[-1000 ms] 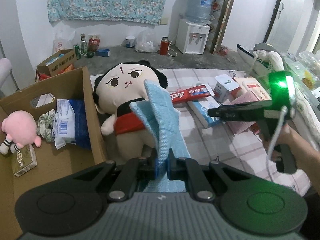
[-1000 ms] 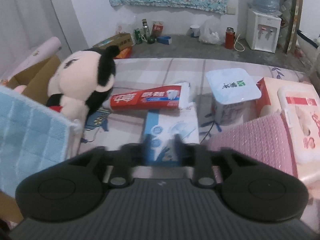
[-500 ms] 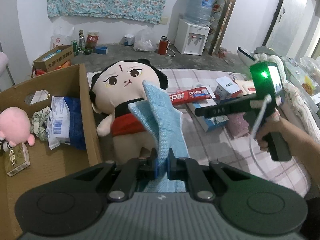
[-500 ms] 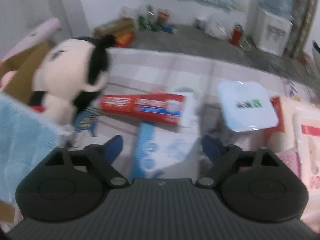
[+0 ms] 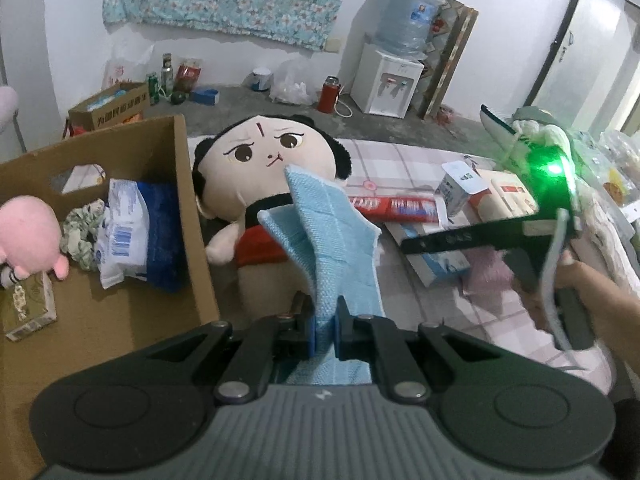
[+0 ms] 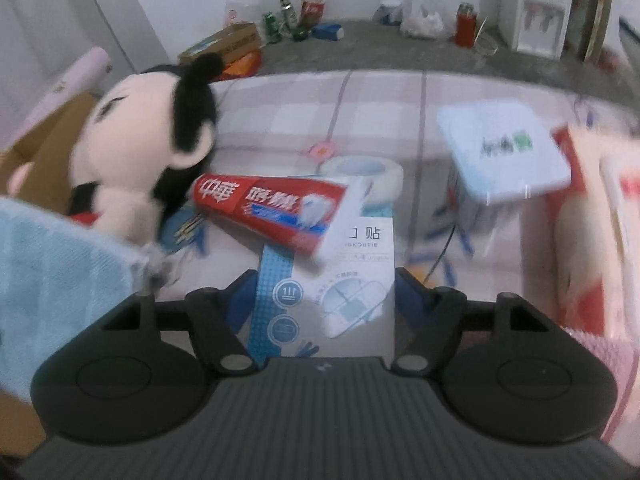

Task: Organize soft objects
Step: 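Close the right tool on the blue bandage box and lift it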

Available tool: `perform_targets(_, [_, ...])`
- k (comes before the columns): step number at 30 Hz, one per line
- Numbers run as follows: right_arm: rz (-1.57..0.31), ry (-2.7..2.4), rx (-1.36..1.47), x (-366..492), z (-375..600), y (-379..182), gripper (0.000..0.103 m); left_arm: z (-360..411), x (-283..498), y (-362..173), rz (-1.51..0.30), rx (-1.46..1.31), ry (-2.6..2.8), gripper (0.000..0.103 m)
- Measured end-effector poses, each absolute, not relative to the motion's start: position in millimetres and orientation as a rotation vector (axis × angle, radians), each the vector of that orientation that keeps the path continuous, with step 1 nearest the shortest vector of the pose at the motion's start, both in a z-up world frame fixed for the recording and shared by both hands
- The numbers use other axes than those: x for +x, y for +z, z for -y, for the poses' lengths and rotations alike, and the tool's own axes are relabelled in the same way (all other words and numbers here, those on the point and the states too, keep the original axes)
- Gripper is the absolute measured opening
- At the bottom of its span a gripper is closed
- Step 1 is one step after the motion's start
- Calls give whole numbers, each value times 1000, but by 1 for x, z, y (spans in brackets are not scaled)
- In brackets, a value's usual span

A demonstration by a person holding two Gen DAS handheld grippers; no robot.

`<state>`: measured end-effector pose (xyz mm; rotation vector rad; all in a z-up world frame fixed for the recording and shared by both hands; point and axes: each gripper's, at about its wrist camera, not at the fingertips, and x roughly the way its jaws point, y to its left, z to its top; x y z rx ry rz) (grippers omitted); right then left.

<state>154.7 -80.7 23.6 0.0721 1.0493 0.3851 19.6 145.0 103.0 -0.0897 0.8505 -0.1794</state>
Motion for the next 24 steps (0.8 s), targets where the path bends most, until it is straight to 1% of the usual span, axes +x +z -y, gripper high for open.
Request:
perform_targets(4, [-1069, 409, 176, 128, 98, 32, 71, -144, 13, 109, -836, -66, -178, 9])
perform_targets(6, [-1027, 385, 182, 113, 105, 43, 71, -141, 8, 113, -832, -58, -172, 9])
perform_targets(10, [-916, 350, 80, 81, 113, 69, 71, -133, -5, 126, -824, -31, -163, 9])
perform_targets(15, [-834, 345, 116, 52, 137, 101, 71, -119, -25, 147, -764, 46, -147, 8])
perform_targets(24, [-747, 379, 175, 21, 154, 154, 71, -120, -47, 184, -738, -33, -170, 8])
